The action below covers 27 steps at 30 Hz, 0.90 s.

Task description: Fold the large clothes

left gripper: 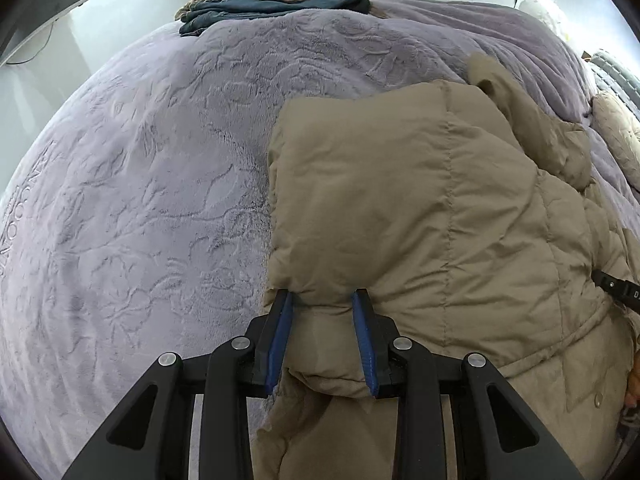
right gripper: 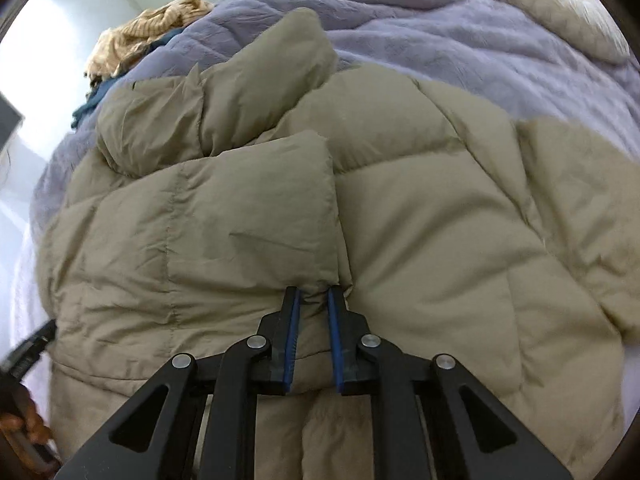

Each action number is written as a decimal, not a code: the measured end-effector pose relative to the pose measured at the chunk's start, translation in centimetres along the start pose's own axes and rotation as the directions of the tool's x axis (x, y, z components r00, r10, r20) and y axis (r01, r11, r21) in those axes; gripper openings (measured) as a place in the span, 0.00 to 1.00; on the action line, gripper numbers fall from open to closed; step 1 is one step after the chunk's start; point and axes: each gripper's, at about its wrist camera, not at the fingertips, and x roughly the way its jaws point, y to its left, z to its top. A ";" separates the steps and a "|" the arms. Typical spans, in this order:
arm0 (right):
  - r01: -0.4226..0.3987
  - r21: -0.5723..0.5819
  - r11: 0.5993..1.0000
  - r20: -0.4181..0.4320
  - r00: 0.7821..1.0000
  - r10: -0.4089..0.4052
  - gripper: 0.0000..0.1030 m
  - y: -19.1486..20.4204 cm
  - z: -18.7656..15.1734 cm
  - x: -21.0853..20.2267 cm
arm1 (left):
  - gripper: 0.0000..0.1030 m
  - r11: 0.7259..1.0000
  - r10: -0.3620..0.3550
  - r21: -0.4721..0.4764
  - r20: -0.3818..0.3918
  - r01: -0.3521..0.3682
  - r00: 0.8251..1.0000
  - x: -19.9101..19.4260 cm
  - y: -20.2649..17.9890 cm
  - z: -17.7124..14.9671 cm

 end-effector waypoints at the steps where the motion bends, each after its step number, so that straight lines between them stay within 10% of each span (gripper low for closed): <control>1: 0.016 -0.023 1.000 0.005 1.000 -0.016 0.13 0.3 0.0 0.0 | 0.33 1.000 0.006 0.004 0.001 -0.006 1.000 0.1 -0.1 0.0; 12: -0.018 0.120 0.993 -0.047 0.999 0.024 0.18 -3.8 -1.5 -5.1 | 0.33 1.000 0.015 0.000 -0.013 -0.015 1.000 -4.3 -1.6 0.1; 25: -0.119 0.388 0.914 -0.030 0.989 0.142 0.61 -13.1 -7.0 -12.0 | 0.33 0.986 -0.133 0.088 -0.112 0.143 0.985 -8.1 -13.6 -3.6; 26: -0.119 0.408 0.905 -0.018 0.990 0.139 0.63 -14.1 -7.0 -12.5 | 0.38 0.984 -0.140 0.096 -0.117 0.151 0.983 -8.2 -14.6 -3.9; 27: -0.117 0.432 0.894 -0.004 0.991 0.131 0.63 -15.5 -7.2 -13.0 | 0.65 0.982 -0.141 0.111 -0.124 0.155 0.982 -8.4 -16.2 -4.2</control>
